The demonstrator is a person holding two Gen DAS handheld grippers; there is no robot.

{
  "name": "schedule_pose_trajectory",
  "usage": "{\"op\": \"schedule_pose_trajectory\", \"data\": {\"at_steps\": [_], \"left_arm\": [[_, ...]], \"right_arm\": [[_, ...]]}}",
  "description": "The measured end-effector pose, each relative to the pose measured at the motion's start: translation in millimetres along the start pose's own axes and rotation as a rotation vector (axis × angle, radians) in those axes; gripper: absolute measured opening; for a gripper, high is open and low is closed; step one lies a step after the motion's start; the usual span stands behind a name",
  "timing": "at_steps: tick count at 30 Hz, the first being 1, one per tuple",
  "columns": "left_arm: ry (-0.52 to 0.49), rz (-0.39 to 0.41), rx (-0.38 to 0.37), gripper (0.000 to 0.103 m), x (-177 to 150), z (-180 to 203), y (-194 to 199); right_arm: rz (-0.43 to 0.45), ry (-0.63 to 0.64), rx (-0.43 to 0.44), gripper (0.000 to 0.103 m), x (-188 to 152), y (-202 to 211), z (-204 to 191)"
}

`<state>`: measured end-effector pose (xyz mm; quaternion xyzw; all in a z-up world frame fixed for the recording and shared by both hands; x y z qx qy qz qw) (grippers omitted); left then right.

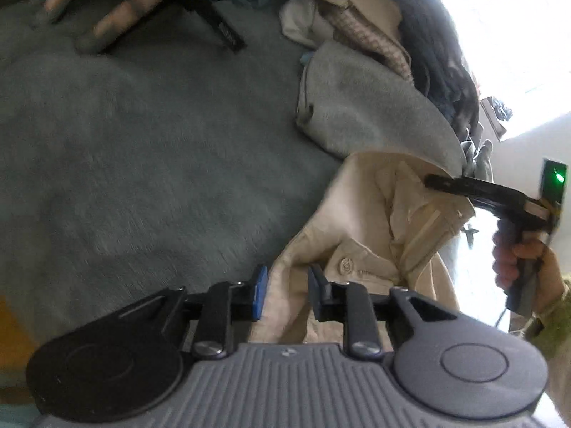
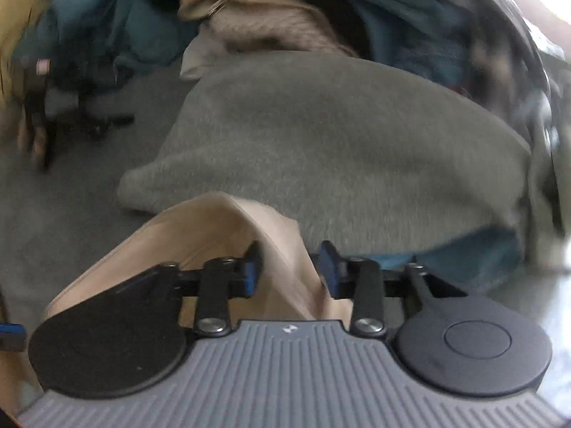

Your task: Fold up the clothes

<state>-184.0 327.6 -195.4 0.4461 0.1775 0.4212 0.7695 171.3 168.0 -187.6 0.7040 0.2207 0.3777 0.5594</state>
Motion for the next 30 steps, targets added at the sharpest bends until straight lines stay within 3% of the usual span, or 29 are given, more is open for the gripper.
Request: {"op": "schedule_pose_trajectory", "data": {"at_steps": [2, 6, 10, 14, 17, 20, 25, 28, 30], "left_arm": [[-0.046, 0.004, 0.008, 0.031, 7, 9, 11], [-0.158, -0.023, -0.026, 0.036, 10, 55, 29], [-0.279, -0.084, -0.076, 0.036, -7, 121, 55], [-0.450, -0.089, -0.076, 0.040, -39, 189, 101], [-0.563, -0.103, -0.075, 0.043, -64, 241, 113], [-0.645, -0.142, -0.115, 0.043, -94, 294, 98], [-0.758, -0.240, -0.238, 0.043, -164, 381, 61], [-0.811, -0.299, -0.304, 0.043, -197, 418, 32], [-0.821, -0.333, -0.333, 0.043, -216, 431, 23]], "right_arm": [[0.047, -0.058, 0.054, 0.055, -5, 26, 12], [0.180, -0.171, 0.131, 0.057, -28, 94, 41], [0.310, -0.301, 0.235, 0.057, -105, 192, 77], [0.334, -0.424, 0.220, 0.057, -224, 284, 114], [0.349, -0.572, 0.163, 0.057, -321, 354, 141], [0.385, -0.732, 0.064, 0.057, -425, 442, 160], [0.383, -0.885, -0.230, 0.057, -579, 585, 151], [0.391, -0.919, -0.357, 0.057, -637, 649, 139], [0.395, -0.900, -0.389, 0.058, -654, 665, 141]]}}
Point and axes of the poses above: each gripper's, at about its wrist camera, not at the fingertips, and y roughly against the way its jaws point, z to its right, x to its top, the point moved 7 cm from there along -y, roughly the way its jaws point, and after that the axes turned 14 degrees about -z, right-handed, at the moved point
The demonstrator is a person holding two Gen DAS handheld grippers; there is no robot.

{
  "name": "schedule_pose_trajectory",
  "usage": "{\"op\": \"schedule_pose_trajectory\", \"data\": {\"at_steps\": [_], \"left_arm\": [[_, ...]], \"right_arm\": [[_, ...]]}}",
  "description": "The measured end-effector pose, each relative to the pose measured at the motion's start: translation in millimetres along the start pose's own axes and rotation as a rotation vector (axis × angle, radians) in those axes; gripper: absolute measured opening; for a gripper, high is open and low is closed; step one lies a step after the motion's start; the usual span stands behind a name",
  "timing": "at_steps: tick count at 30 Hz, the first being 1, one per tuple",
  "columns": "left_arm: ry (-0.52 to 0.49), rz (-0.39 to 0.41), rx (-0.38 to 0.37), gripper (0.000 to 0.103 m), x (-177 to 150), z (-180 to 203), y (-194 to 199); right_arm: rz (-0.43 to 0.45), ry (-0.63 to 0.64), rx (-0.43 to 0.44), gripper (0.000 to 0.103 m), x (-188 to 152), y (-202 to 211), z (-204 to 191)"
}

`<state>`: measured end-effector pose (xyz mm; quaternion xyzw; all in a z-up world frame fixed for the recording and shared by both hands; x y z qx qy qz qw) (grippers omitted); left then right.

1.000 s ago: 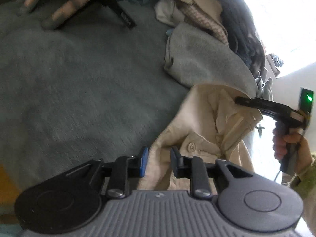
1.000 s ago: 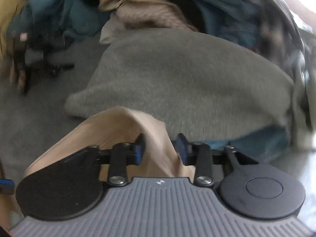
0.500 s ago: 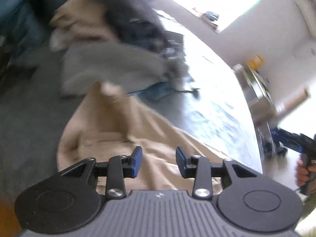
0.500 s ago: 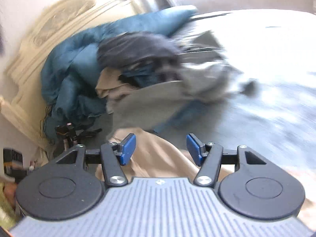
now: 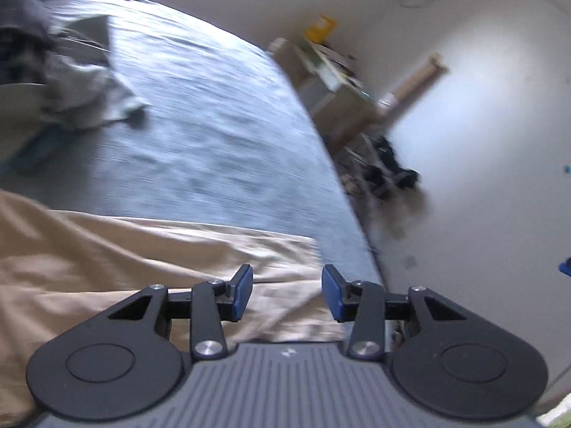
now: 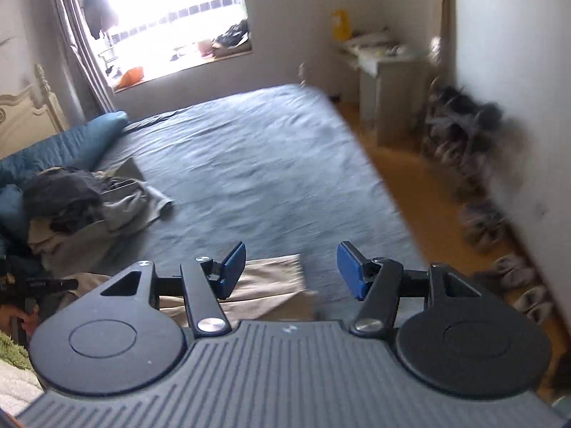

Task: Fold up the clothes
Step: 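Open both grippers and release the shirt onto the bed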

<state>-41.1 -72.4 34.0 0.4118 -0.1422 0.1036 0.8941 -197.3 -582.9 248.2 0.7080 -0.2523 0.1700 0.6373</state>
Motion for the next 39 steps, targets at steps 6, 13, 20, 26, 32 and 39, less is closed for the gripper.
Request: {"op": "schedule_pose_trajectory", "data": {"at_steps": [6, 13, 20, 26, 32, 39], "left_arm": [[0.137, -0.084, 0.069, 0.042, -35, 8, 14], [0.405, -0.136, 0.689, 0.041, -128, -30, 225], [0.658, -0.150, 1.157, 0.045, -211, -38, 463], [0.641, -0.212, 1.201, 0.049, -229, -124, 519], [0.478, -0.204, 0.884, 0.050, -224, -223, 412], [0.346, -0.155, 0.431, 0.050, -223, -283, 213]], "right_arm": [[-0.047, 0.080, 0.210, 0.061, 2, -87, -3], [-0.320, 0.254, 0.633, 0.061, -24, -262, -128], [-0.433, 0.404, 0.943, 0.061, -22, -258, -259], [-0.437, 0.404, 1.055, 0.064, -6, -229, -332], [-0.498, 0.409, 0.970, 0.065, -30, -254, -393], [-0.567, 0.606, 0.705, 0.065, -99, -294, -451]]}}
Point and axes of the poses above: each gripper's, at about its wrist camera, not at the fingertips, and y roughly against the way its jaws point, z to its right, x to its top, the point moved 7 cm from there along -y, roughly the way its jaws point, and after that the axes turned 14 degrees about -z, right-handed, at the moved point
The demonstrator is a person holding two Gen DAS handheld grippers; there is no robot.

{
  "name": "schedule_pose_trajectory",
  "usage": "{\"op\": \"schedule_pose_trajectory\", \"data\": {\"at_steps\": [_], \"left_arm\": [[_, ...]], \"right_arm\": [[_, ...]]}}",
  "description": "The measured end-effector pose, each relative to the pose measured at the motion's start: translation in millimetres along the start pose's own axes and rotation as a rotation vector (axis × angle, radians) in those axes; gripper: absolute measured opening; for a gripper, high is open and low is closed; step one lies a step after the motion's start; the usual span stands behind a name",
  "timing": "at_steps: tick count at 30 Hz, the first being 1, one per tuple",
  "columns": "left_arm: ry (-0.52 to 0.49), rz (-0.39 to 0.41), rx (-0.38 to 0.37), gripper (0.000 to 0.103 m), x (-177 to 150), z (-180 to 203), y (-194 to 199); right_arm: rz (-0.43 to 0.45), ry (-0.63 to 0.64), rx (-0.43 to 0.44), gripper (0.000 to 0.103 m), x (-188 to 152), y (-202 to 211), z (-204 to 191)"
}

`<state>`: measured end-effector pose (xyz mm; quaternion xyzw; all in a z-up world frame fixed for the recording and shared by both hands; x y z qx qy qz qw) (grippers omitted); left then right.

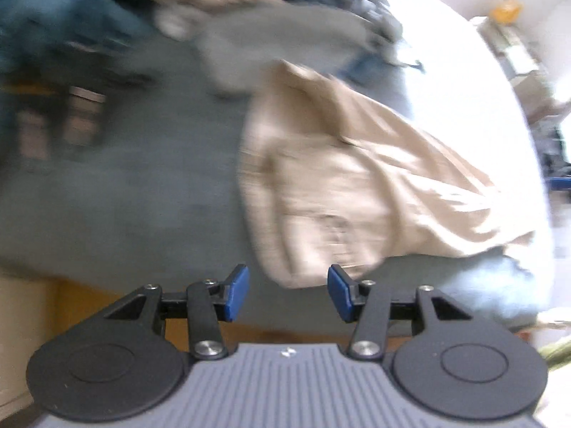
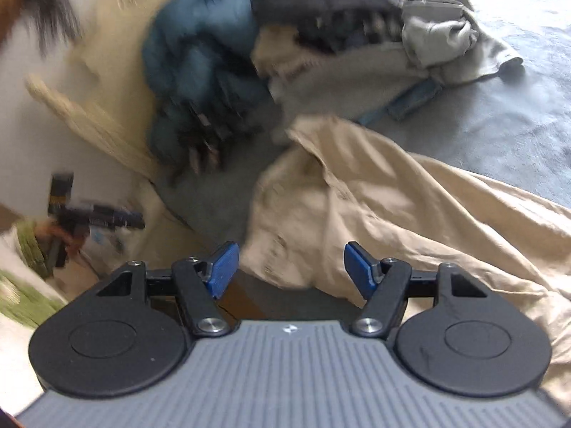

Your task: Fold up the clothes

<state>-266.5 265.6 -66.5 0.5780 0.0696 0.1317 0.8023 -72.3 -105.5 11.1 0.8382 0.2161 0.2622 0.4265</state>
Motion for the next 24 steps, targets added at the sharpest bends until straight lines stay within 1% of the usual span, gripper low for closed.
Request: {"op": "schedule_pose_trajectory", "data": {"at_steps": [1, 3, 5, 6, 7, 10, 13, 14, 16, 19, 20, 21, 23, 24], "left_arm": [[-0.018, 0.003, -0.036, 0.050, 3, 8, -23], [-0.029, -0.011, -0.081, 0.050, 3, 21, -63], [-0.021, -0.031, -0.094, 0.050, -1, 29, -90], [-0.009, -0.029, -0.082, 0.050, -3, 30, -99], [0.015, -0.024, -0.067, 0.050, -6, 30, -105], [0.116, 0.017, -0.070, 0.050, -14, 24, -112], [0.227, 0.045, -0.026, 0.050, -19, 13, -117], [0.258, 0.055, -0.027, 0.050, -18, 8, -113], [0.316, 0.083, -0.039, 0.053, -20, 7, -115], [0.363, 0.096, -0.016, 0.054, -15, 3, -126], [0.373, 0.099, -0.006, 0.051, -14, 2, -130], [0.376, 0.101, 0.005, 0.045, -14, 3, -134], [0.393, 0.094, 0.020, 0.014, -15, 4, -142], [0.408, 0.090, 0.033, 0.008, -16, 4, -146]], "right_arm": [[-0.018, 0.032, -0.049, 0.065, -1, -17, -2], [-0.049, 0.088, -0.142, 0.065, 0, -60, -1], [-0.068, 0.125, -0.172, 0.065, 5, -96, 0], [-0.075, 0.140, -0.181, 0.064, 9, -113, 1], [-0.082, 0.156, -0.191, 0.064, 14, -130, 2], [-0.082, 0.224, -0.247, 0.064, 28, -170, 10], [-0.109, 0.299, -0.288, 0.063, 34, -202, 18], [-0.115, 0.305, -0.289, 0.063, 35, -209, 22], [-0.112, 0.304, -0.284, 0.061, 33, -215, 23], [-0.092, 0.300, -0.270, 0.061, 24, -210, 24], [-0.086, 0.305, -0.280, 0.061, 20, -206, 25], [-0.080, 0.308, -0.288, 0.061, 17, -202, 27], [-0.070, 0.302, -0.301, 0.061, 13, -200, 34], [-0.065, 0.298, -0.307, 0.060, 11, -198, 37]]}}
Point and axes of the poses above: each gripper's, at about its wrist camera, not at the fingertips, and y roughly against the way its jaws point, z to its right, x to its top, the point moved 7 cm from there along -y, roughly the way its jaws point, and after that the axes turned 14 degrees about -z, right-handed, at the moved point
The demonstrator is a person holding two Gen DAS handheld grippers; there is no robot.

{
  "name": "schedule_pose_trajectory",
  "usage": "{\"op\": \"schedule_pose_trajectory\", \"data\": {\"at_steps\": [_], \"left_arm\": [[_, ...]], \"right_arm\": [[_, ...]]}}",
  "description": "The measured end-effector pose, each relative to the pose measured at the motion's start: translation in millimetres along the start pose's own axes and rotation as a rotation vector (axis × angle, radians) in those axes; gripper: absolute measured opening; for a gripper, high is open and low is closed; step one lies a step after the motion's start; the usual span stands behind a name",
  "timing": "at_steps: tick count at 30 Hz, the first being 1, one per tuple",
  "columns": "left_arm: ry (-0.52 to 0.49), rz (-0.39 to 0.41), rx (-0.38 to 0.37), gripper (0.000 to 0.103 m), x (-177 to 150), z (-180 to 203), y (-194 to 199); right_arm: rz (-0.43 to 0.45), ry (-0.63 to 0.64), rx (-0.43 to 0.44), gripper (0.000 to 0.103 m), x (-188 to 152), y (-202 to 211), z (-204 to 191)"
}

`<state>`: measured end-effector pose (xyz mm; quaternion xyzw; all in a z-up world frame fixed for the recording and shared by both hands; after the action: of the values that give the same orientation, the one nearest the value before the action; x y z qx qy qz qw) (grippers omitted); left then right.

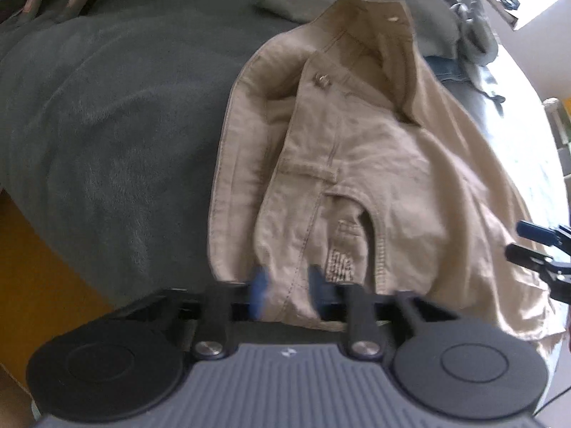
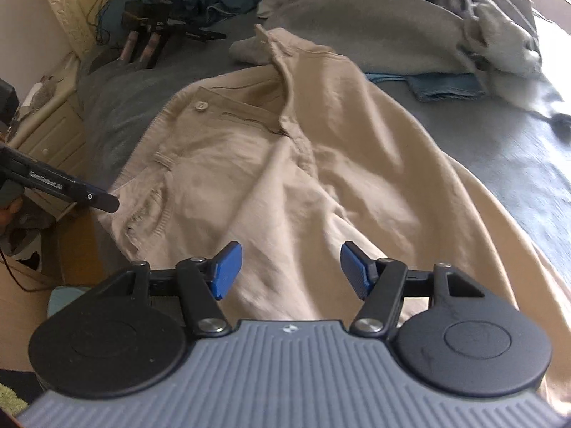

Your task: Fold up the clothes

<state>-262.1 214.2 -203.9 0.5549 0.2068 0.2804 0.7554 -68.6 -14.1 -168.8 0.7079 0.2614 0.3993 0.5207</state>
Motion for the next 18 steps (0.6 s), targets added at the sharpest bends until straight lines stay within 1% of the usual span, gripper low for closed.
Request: {"op": "schedule_pose_trajectory", "data": {"at_steps": [1, 4, 6, 7, 8, 9, 10, 12, 13, 14, 15, 17, 18], "left_arm": [[0.008, 0.003, 0.016, 0.004, 0, -2, 1], [0.009, 0.013, 0.043, 0.005, -3, -3, 14], [-0.020, 0.033, 0.052, 0.020, -5, 1, 24], [-0.041, 0.045, 0.059, 0.036, -6, 3, 30], [-0.066, 0.054, 0.069, 0.049, -5, 7, 31], [-0.096, 0.057, 0.082, 0.050, -5, 10, 29], [-0.125, 0.056, 0.095, 0.051, -4, 14, 26], [-0.169, 0.024, 0.112, 0.049, 0, 17, 13], [-0.183, 0.009, 0.112, 0.045, 2, 18, 6], [-0.188, -0.009, 0.097, 0.038, 3, 17, -1], [-0.191, -0.025, 0.085, 0.035, 3, 16, -7], [-0.195, -0.036, 0.099, 0.018, 4, 12, -15], [-0.193, -0.033, 0.105, 0.015, 5, 10, -15]], "right_arm": [[0.003, -0.001, -0.006, 0.059, -3, 0, 3], [0.010, 0.040, -0.023, 0.057, -4, -3, 7], [0.026, 0.084, -0.031, 0.057, -2, 0, 5], [0.030, 0.087, -0.017, 0.057, -2, 2, 6], [0.033, 0.089, -0.003, 0.057, -2, 3, 7], [0.030, 0.084, 0.011, 0.057, -2, 3, 8], [0.026, 0.082, 0.021, 0.057, -2, 2, 9], [0.014, 0.086, 0.028, 0.057, -3, -4, 8], [0.008, 0.093, 0.026, 0.057, -3, -7, 8], [0.006, 0.102, 0.025, 0.057, -3, -9, 6], [0.004, 0.112, 0.022, 0.057, -2, -10, 4], [0.000, 0.125, 0.011, 0.057, 1, -12, 3], [-0.002, 0.125, 0.008, 0.057, 3, -13, 2]]}}
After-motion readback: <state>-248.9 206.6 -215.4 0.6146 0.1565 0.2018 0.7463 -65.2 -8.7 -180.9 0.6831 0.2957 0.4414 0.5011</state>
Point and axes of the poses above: each gripper's, at about its wrist camera, not at the fingertips, and y roughly against the way its jaws point, z to its right, x to its top, the point moved 7 cm from there along -y, roughly the way its jaws point, and after that the axes turned 14 degrees about -z, right-handed, at the moved point
